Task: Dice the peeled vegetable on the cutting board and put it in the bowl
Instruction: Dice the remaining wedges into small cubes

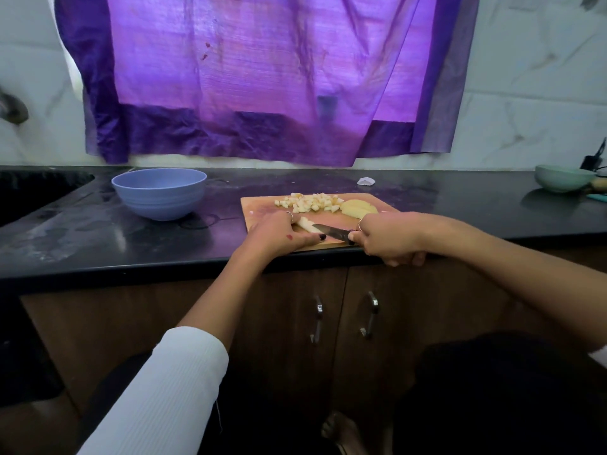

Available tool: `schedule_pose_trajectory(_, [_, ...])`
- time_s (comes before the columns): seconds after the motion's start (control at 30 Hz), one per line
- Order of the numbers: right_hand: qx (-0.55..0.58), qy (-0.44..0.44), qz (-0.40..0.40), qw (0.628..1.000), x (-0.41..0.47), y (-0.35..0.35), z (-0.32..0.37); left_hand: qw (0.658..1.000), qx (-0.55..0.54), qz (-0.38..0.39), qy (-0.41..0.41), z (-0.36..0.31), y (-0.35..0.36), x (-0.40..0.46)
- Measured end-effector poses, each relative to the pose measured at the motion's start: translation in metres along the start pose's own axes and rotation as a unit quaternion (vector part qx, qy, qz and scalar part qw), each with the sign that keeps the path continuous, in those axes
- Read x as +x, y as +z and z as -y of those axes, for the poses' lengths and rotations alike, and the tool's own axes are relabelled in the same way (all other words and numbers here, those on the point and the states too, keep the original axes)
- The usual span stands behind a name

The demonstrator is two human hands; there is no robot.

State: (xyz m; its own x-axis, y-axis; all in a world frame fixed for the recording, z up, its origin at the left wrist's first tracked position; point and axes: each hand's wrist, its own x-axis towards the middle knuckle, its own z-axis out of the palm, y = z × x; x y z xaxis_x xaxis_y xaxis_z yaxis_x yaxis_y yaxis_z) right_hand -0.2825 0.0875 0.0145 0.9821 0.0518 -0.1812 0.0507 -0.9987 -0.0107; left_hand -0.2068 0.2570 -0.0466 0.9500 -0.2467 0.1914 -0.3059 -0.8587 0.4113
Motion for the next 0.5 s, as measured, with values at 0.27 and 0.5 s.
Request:
schedule_pose_trajectory(0.27, [0.033, 0.023, -0.008, 0.999, 0.02, 0.008, 0.016, 1.0, 0.014, -0.009, 0.001, 0.0, 0.002, 0.008])
schedule_pose_trajectory(0.5, [0.05, 0.024, 0.036, 0.998, 0.009, 0.006, 0.002, 1.0, -0.003, -0.013, 0.001, 0.004, 0.003, 0.01])
